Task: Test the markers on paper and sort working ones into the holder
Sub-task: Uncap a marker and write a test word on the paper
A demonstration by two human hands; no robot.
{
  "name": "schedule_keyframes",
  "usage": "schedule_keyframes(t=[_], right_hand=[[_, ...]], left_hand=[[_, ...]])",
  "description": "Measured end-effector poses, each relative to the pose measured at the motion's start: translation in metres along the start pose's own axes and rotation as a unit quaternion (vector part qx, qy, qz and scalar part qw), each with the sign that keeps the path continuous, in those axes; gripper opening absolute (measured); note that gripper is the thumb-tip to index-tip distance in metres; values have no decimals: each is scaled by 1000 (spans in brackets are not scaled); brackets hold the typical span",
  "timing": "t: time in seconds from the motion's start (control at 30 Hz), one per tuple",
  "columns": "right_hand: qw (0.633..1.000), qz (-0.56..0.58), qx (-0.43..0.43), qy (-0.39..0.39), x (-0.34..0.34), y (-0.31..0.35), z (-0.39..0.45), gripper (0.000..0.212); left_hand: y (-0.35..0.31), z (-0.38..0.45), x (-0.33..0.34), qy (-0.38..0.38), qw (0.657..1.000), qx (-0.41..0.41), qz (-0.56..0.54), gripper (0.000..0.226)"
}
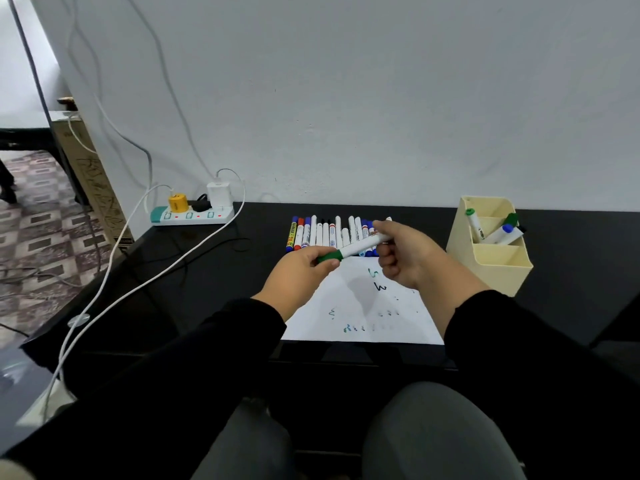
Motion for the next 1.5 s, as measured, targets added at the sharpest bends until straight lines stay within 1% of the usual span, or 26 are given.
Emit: schedule_keyframes(t=[0.07,0.17,0.27,0.37,0.47,0.53,0.63,0.7,0.77,0.83,0.9,0.97,1.0,1.03,1.07,1.17,1.23,1.27,1.33,1.37,1.4,1.43,1.5], right_hand=[[1000,3,14,-13,9,-10,1,27],[999,-4,15,-31,20,-20,0,34],[998,-3,-7,-68,23,-22,1,30],[996,-1,-37,-80,22,-20,5,23],[997,5,-55,-56,20,-19,9,24],[997,5,-60,-42,20,-19,10,24],[997,-9,-54,-56,20,-18,12,21],[996,-16,-43,-79,22,-19,14,18],[995,-17,-27,-94,25,-19,16,16],[996,-16,-17,-86,29,-18,17,14],[998,-13,-23,-61,32,-18,17,17],[999,-5,-33,-37,36,-18,17,21],[999,-3,-35,-31,37,-20,17,21],[999,-3,-34,-32,39,-21,17,20],[999,-7,-31,-39,40,-21,18,19],[998,-16,-9,-65,47,-22,20,18],[997,-17,3,-70,50,-22,22,18],[998,-15,4,-65,52,-22,23,17],[999,-5,-4,-44,52,-22,23,18],[999,0,-9,-35,53,-22,23,18],[999,1,-15,-29,54,-21,23,19],[999,-1,-17,-27,56,-21,21,19],[999,-12,-13,-37,61,-20,22,19]], left_hand=[[-3,0,2,0,1000,0,22,36],[-8,3,7,7,996,-1,84,39],[-9,4,9,33,993,-19,114,34],[-10,8,8,65,994,-36,79,24],[-14,11,7,89,994,-47,34,22],[-15,11,9,107,992,-63,-4,22],[-16,11,10,122,988,-92,-39,19],[-17,11,10,113,988,-100,-31,24],[-20,11,10,91,991,-96,5,26],[-18,10,8,76,992,-100,13,26],[-16,8,4,89,987,-128,-48,23],[-16,4,2,121,969,-172,-128,19],[-16,2,1,127,964,-188,-140,18],[-15,3,1,121,966,-193,-125,19],[-14,4,1,105,973,-185,-85,20],[-11,8,0,50,991,-109,62,25],[-10,8,-2,39,990,-89,105,26],[-9,8,-4,39,991,-94,90,26],[-8,7,-8,55,989,-137,-13,23],[-9,5,-9,69,982,-164,-70,22],[-9,4,-9,79,975,-181,-102,21],[-9,4,-9,78,974,-185,-102,21],[-9,5,-10,53,983,-166,-49,22]])
Point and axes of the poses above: each hand's wrist, its own z-axis towards the middle knuckle, its own x-axis out of the palm, y = z × x, the point moved 3 cm from there along z, towards the middle knuckle, and after that the axes turned 2 degrees about -x, right-handed, at the moved point
